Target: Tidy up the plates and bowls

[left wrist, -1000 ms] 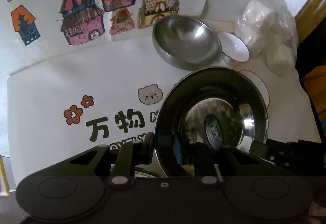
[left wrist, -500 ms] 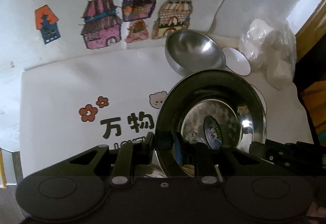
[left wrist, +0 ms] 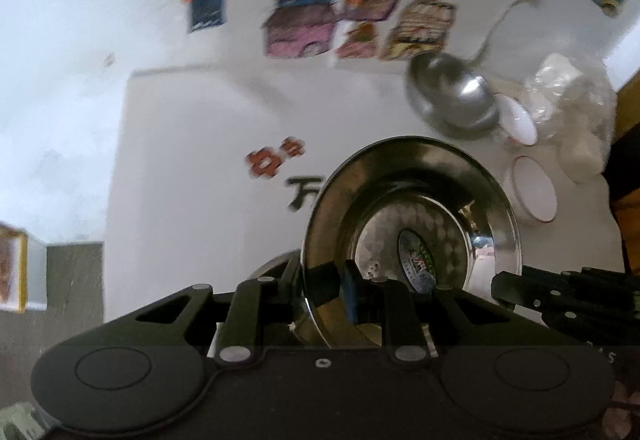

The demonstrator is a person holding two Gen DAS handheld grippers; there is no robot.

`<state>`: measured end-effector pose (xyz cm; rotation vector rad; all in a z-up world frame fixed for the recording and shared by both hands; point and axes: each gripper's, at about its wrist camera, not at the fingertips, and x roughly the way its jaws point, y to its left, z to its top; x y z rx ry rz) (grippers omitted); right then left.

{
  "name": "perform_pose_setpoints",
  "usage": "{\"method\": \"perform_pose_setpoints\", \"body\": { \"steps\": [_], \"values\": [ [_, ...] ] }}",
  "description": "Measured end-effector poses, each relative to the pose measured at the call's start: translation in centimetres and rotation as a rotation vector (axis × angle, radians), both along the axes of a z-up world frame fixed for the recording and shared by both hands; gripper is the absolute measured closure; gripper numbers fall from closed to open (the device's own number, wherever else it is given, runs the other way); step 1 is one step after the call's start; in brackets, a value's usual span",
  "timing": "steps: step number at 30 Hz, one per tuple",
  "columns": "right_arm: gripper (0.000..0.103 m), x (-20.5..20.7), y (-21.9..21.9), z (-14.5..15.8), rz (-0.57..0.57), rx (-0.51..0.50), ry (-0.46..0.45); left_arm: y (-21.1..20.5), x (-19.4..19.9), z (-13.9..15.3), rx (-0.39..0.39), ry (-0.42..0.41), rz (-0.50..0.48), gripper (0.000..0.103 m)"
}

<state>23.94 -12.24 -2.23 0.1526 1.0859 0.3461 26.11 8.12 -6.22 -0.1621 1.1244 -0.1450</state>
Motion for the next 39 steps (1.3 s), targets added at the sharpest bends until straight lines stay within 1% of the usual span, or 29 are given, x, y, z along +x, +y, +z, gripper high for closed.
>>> {"method": "perform_pose_setpoints", "body": {
  "steps": [4,9,19,31,36,39],
  "values": [
    [0.085,-0.5,1.5,-0.6,0.059,0.018,0.032,1.7,-1.3,-0.6,0.008,0.032,0.038,0.081],
    [0.085,-0.6,2.8,-0.8,0.127,0.021,0.065,2.9,-2.9,-1.3,0.014,0.069,0.061,0.08],
    [0.083,-1.0,4.3,-1.5,0.206,0.015,0.117,4.0,-4.6,-2.1,0.032,0.12,0.065,0.079],
    [0.08,-1.0,5.0,-2.3,0.235,-0.005,0.164,3.9,-4.8,-3.0,0.062,0.147,0.044,0.079],
    [0.074,-1.0,5.4,-2.6,0.243,-0.022,0.164,3.8,-4.5,-3.2,0.066,0.14,0.039,0.076],
    [0.074,-1.0,5.4,-2.6,0.241,-0.023,0.165,3.7,-4.4,-3.2,0.073,0.138,0.03,0.076]
  ]
}}
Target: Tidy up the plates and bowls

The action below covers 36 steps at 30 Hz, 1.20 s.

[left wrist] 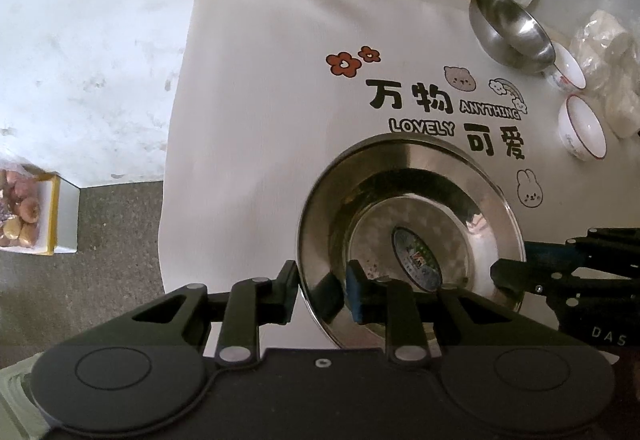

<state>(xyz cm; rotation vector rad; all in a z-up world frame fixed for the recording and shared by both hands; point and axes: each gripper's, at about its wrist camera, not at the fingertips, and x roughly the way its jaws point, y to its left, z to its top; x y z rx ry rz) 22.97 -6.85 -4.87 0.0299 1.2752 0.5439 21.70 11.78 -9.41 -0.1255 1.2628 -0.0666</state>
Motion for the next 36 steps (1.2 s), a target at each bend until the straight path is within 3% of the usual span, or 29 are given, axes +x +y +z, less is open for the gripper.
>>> {"method": "perform_pose_setpoints", "body": {
  "steps": [10,13,15,18,20,23,26,29,36],
  "values": [
    [0.069,0.0,-0.3,0.2,-0.009,0.005,-0.007,-0.1,0.0,-0.1,0.0,0.002,-0.001,0.074],
    [0.063,0.1,-0.5,0.3,-0.016,0.008,-0.012,-0.1,0.0,0.0,-0.001,-0.001,0.0,0.073],
    [0.053,0.1,-0.6,0.3,-0.016,0.008,-0.015,-0.2,0.1,0.1,0.002,-0.005,0.0,0.07],
    [0.042,0.1,-0.9,0.5,-0.029,0.009,-0.024,-0.3,0.4,0.5,-0.001,-0.019,0.003,0.057],
    [0.032,0.2,-1.5,0.6,-0.054,0.01,-0.032,-0.4,0.8,0.9,-0.002,-0.036,0.009,0.031],
    [0.009,0.3,-2.6,1.0,-0.099,0.02,-0.045,-0.7,1.6,1.3,0.01,-0.062,0.025,0.008],
    [0.0,0.5,-3.9,1.3,-0.151,0.031,-0.055,-1.0,2.9,1.1,0.007,-0.053,0.033,0.001],
    [0.0,0.6,-5.4,1.5,-0.212,0.026,-0.069,-1.6,4.7,0.7,-0.006,-0.032,0.024,0.001],
    [0.0,1.7,-9.3,2.8,-0.37,0.009,-0.167,-4.8,9.1,1.2,-0.032,-0.144,-0.071,0.001]
  ]
}}
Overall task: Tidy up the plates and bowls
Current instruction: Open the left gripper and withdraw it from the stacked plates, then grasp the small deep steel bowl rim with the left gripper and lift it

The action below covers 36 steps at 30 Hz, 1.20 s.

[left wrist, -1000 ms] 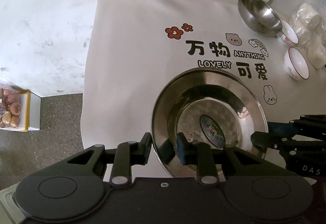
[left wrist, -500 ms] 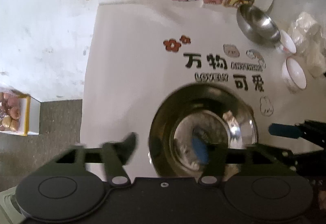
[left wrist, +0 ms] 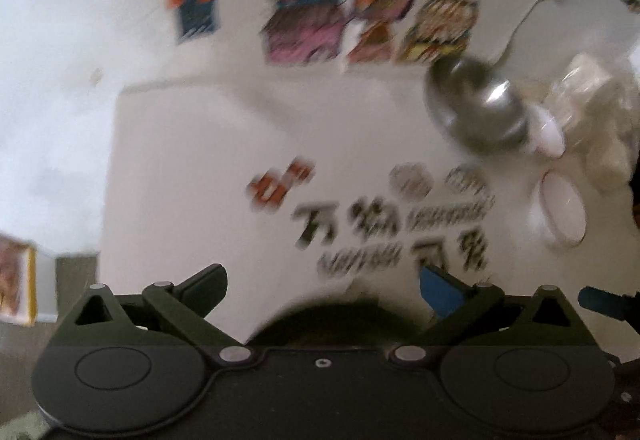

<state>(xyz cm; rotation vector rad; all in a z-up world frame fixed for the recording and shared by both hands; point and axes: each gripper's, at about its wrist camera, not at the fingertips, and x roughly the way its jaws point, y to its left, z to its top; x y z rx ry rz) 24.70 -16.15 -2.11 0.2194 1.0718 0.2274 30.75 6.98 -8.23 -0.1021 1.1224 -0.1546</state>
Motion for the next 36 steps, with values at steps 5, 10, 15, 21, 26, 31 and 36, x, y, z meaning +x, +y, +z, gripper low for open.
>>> {"method": "perform_pose_setpoints", "body": {
  "steps": [5,10,15,21,26,31,36],
  "values": [
    [0.0,2.7,-2.5,0.4,-0.084,-0.003,-0.045,-3.2,3.9,0.1,-0.028,-0.064,-0.075,0.001],
    [0.0,6.4,-4.4,0.0,-0.123,-0.005,-0.073,-5.9,8.1,-0.4,-0.017,-0.104,-0.123,0.001],
    [0.0,10.4,-5.2,-1.4,-0.153,0.009,-0.048,-7.4,12.3,-1.8,0.012,-0.074,-0.151,0.001],
    [0.011,13.0,-5.4,-2.5,-0.154,0.027,-0.022,-8.3,14.3,-3.0,0.023,-0.035,-0.159,0.001],
    [0.028,14.1,-5.0,-3.3,-0.129,0.032,0.001,-8.7,15.2,-3.5,0.019,-0.012,-0.138,0.001],
    [0.04,15.1,-4.7,-4.1,-0.132,0.035,0.032,-9.6,16.0,-3.9,0.015,-0.001,-0.137,0.005],
    [0.05,15.7,-4.4,-4.7,-0.136,0.033,0.05,-10.6,16.4,-4.1,0.002,0.009,-0.145,0.015]
  ]
}}
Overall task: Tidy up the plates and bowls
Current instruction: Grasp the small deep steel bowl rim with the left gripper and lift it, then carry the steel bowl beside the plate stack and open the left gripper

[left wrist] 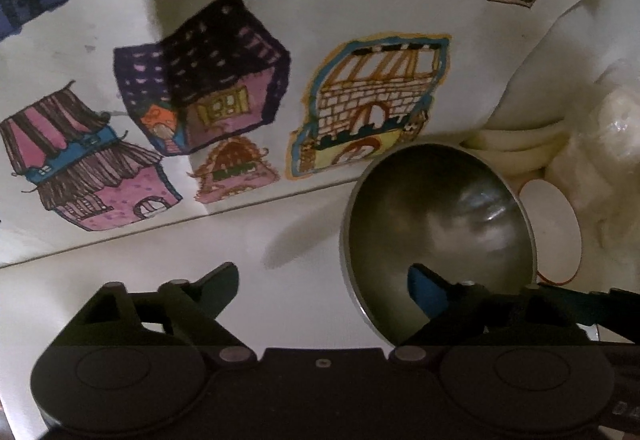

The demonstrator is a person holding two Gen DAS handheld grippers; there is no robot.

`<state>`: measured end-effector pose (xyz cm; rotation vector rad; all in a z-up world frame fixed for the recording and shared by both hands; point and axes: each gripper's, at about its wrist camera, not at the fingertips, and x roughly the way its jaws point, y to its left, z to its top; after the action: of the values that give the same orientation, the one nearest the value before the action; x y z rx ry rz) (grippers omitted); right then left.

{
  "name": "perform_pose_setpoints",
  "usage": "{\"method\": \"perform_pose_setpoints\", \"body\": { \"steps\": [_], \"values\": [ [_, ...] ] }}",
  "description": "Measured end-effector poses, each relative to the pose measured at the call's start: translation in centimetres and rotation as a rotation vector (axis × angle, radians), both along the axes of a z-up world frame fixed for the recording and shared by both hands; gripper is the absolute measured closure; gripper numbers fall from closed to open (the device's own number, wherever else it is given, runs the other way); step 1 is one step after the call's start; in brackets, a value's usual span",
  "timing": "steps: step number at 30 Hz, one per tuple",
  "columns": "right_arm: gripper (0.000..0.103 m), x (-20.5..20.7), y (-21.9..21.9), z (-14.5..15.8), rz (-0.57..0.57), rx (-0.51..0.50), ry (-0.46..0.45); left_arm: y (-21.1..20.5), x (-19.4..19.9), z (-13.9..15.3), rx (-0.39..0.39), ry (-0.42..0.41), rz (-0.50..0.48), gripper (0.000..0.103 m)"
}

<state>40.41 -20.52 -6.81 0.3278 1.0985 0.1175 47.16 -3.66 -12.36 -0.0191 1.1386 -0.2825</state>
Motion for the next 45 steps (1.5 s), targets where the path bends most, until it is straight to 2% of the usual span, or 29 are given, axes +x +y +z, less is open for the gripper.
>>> {"method": "perform_pose_setpoints", "body": {
  "steps": [2,3,5,6,8,11,22,32,39,45],
  "values": [
    [0.058,0.2,0.1,-0.1,-0.004,-0.002,0.007,0.0,-0.2,-0.1,-0.012,0.007,-0.001,0.024],
    [0.066,0.2,0.1,-0.2,-0.006,-0.001,0.009,-0.1,-0.2,-0.3,-0.027,0.014,-0.006,0.027],
    [0.073,0.4,0.2,-0.4,-0.01,0.001,0.011,-0.1,-0.2,-0.7,-0.074,0.032,-0.024,0.043],
    [0.075,0.5,0.2,-0.4,-0.015,-0.004,0.011,-0.1,-0.2,-0.9,-0.094,0.036,-0.029,0.048],
    [0.078,0.6,0.3,-0.4,-0.015,-0.013,0.007,-0.2,-0.3,-1.0,-0.109,0.035,-0.039,0.065],
    [0.08,0.7,0.3,-0.4,-0.014,-0.019,0.01,-0.3,-0.3,-1.1,-0.122,0.039,-0.029,0.077],
    [0.08,-2.0,0.4,1.5,0.045,-0.02,-0.011,0.4,-4.0,1.4,-0.144,0.02,-0.029,0.08],
    [0.08,-7.8,-1.1,4.5,0.112,-0.004,-0.009,0.2,-11.3,4.1,-0.167,0.033,-0.055,0.08],
    [0.08,-12.7,-1.9,5.1,0.165,-0.015,0.041,-1.2,-16.6,3.2,-0.173,0.103,-0.05,0.08],
    [0.08,-16.3,-2.2,4.4,0.208,-0.023,0.104,-1.8,-20.2,1.7,-0.16,0.174,-0.046,0.079]
  ]
}}
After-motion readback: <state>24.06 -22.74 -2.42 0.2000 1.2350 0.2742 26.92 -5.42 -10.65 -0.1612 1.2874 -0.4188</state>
